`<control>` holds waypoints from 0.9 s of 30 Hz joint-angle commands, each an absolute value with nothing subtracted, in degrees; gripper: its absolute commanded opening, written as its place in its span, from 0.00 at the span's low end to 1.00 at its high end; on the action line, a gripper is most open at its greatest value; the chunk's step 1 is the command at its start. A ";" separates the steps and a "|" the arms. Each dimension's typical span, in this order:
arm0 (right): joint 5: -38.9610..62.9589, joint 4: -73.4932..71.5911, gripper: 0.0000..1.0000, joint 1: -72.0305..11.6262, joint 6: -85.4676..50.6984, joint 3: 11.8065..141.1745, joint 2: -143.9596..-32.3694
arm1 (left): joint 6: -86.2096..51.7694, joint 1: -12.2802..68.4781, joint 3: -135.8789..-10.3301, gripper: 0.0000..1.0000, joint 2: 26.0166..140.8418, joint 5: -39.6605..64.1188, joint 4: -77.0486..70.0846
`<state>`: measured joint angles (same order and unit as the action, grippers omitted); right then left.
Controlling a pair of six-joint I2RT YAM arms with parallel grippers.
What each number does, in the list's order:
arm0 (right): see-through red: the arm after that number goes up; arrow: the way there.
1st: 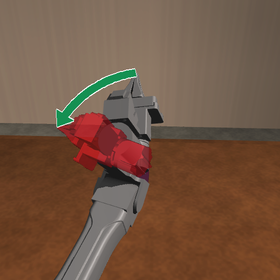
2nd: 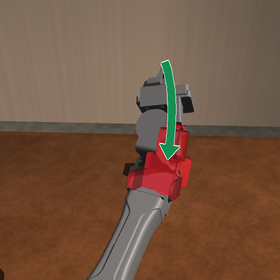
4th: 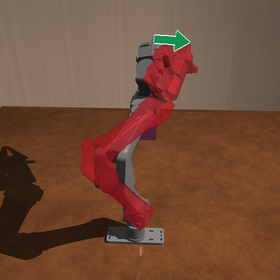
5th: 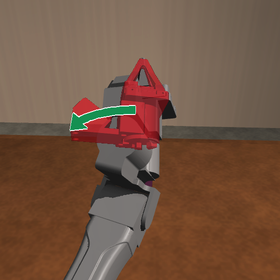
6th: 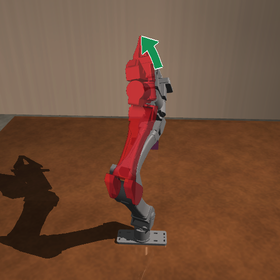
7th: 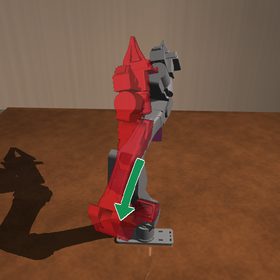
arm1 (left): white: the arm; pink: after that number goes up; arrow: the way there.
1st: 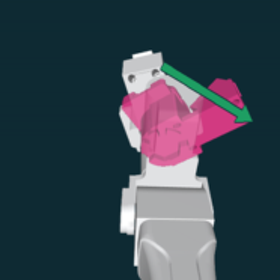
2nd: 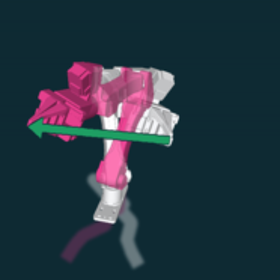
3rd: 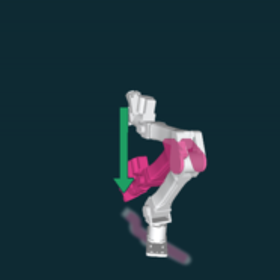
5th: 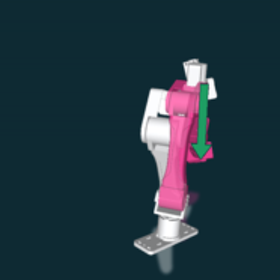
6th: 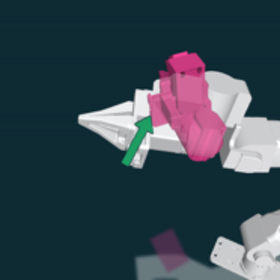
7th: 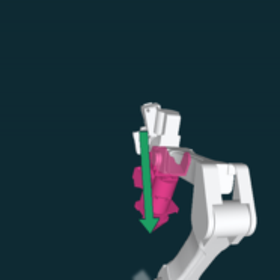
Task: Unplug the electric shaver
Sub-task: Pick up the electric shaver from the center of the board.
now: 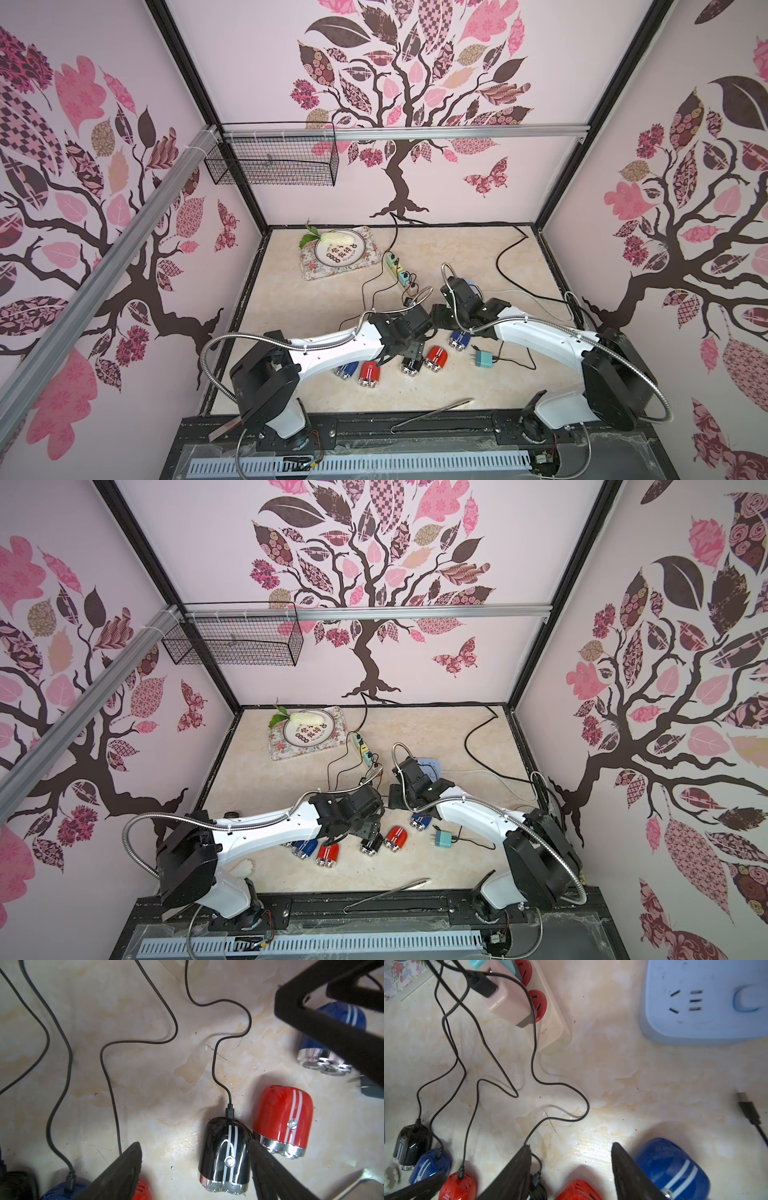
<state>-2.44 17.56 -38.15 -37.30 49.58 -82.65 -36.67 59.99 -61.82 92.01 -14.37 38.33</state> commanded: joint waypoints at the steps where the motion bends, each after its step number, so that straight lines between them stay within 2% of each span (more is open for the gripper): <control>1: -3.93 17.05 0.64 -38.32 -39.04 48.04 -81.46 | -36.66 61.11 -62.39 0.83 92.91 -16.11 37.50; 9: -3.19 15.26 0.63 -38.44 -40.08 45.50 -80.70 | -37.66 64.14 -59.37 0.84 92.58 -16.09 35.98; 17: -2.81 14.78 0.63 -39.22 -40.32 45.88 -80.31 | -38.41 66.27 -61.45 0.85 98.02 -17.27 36.91; 27: -2.32 14.03 0.63 -39.37 -40.13 45.88 -80.99 | -39.01 67.26 -61.96 0.81 101.01 -18.41 38.14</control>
